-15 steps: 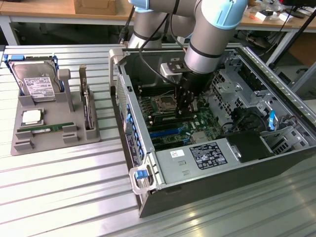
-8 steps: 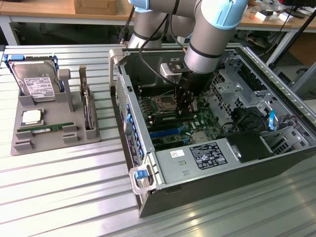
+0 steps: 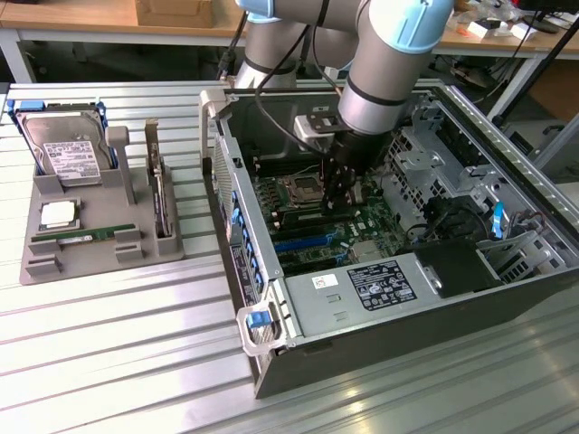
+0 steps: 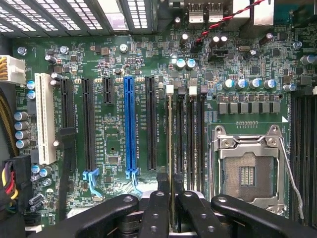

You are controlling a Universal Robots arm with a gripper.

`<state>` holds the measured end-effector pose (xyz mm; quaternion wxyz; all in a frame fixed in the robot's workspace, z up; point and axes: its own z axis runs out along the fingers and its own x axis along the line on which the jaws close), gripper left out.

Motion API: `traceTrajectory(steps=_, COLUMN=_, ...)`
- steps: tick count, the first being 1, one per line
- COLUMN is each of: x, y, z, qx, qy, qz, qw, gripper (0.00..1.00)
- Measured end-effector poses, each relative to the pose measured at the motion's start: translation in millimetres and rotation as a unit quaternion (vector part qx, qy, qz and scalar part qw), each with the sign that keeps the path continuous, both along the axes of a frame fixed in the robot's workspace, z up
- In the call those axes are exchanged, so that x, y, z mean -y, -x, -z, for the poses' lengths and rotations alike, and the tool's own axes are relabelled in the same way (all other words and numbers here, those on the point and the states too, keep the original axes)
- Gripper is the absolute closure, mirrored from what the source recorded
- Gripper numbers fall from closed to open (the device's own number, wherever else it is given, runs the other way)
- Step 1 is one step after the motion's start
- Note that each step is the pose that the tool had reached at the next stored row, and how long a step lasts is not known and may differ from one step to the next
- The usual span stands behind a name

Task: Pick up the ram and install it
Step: 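Insert the ram into the slot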

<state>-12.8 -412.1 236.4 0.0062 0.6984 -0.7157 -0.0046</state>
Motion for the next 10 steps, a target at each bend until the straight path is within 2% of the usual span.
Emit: traceTrajectory(steps=10, x=0.0, y=4.8, z=3.1, qx=0.0000, qy=0.0009, qz=0.000, qw=1.0000, gripper=0.87)
